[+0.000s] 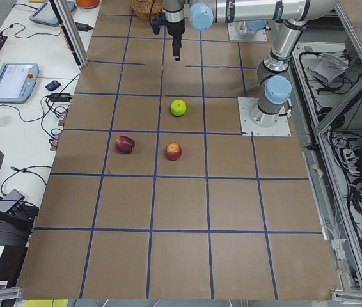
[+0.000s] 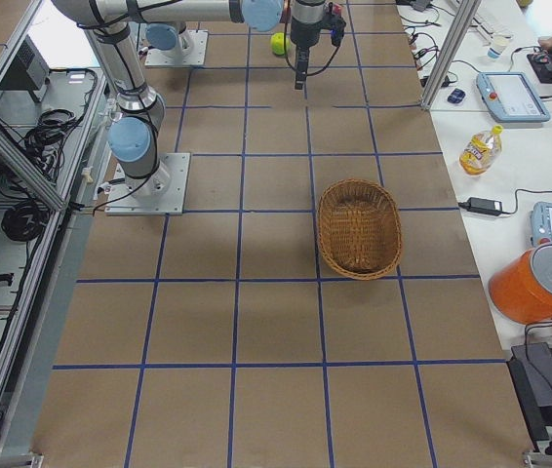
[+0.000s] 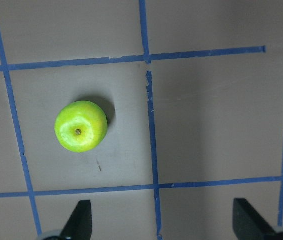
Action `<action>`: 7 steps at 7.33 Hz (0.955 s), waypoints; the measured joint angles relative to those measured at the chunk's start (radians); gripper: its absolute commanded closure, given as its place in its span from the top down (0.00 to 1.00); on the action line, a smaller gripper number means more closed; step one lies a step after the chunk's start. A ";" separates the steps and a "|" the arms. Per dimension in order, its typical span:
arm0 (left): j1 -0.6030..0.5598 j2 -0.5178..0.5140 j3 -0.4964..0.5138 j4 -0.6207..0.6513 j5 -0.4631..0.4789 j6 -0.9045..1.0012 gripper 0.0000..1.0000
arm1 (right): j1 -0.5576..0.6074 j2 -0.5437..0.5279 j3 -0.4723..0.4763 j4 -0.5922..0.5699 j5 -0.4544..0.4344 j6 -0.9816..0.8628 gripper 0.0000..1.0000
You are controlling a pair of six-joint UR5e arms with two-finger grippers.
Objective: Put all apples into basket
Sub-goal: 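Reach the left gripper down to the green apple, then close the left gripper around the green apple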
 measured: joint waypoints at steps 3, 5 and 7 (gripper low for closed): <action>0.124 -0.052 -0.251 0.362 0.016 0.142 1.00 | -0.001 -0.001 0.002 0.000 -0.001 -0.001 1.00; 0.139 -0.113 -0.309 0.466 0.019 0.165 1.00 | 0.000 -0.001 0.002 -0.001 -0.001 0.000 1.00; 0.140 -0.174 -0.311 0.482 0.021 0.168 0.97 | 0.001 0.002 0.002 -0.015 -0.001 0.003 1.00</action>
